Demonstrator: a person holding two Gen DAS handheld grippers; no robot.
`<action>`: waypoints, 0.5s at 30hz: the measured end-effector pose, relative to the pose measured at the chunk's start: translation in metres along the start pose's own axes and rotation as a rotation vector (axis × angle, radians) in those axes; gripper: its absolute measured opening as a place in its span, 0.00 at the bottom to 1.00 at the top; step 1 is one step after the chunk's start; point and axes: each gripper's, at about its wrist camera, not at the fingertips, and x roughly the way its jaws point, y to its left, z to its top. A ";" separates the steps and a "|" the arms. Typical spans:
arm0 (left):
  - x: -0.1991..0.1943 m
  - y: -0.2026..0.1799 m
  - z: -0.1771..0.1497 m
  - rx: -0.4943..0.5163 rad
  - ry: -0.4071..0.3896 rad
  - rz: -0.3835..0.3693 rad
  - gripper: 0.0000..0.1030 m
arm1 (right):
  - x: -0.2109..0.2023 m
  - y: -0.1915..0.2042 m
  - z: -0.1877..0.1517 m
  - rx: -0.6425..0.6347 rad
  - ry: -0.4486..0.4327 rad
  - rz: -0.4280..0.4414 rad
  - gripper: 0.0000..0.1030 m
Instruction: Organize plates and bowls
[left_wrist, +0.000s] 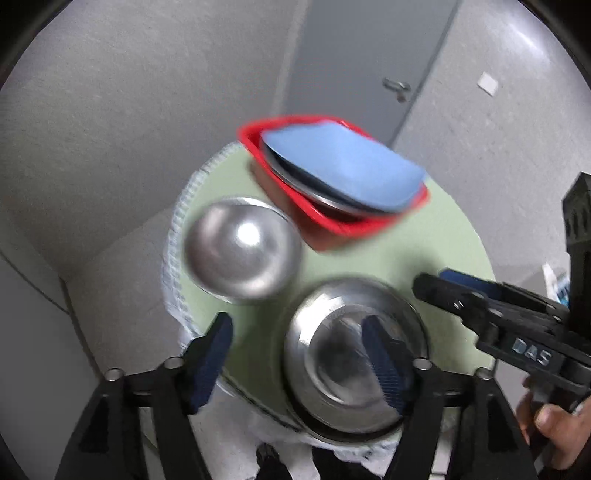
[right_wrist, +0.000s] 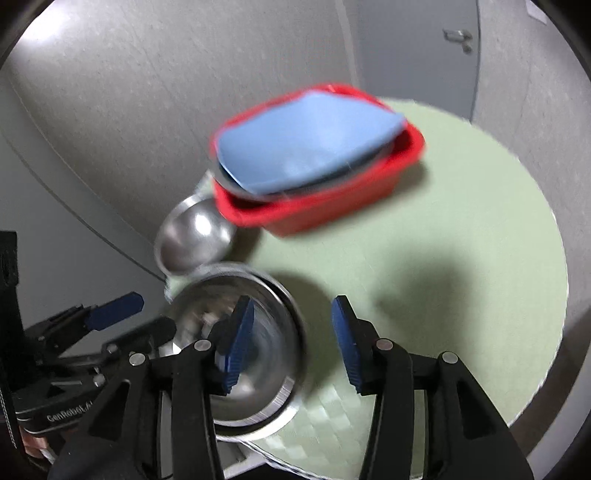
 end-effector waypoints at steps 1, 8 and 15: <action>0.001 0.006 0.002 -0.011 -0.005 0.011 0.68 | 0.003 0.008 0.005 -0.006 0.001 0.018 0.45; 0.040 0.071 0.026 -0.143 0.052 0.099 0.63 | 0.044 0.040 0.022 -0.028 0.063 0.054 0.46; 0.088 0.091 0.027 -0.183 0.160 0.058 0.26 | 0.067 0.047 0.027 -0.039 0.110 0.042 0.46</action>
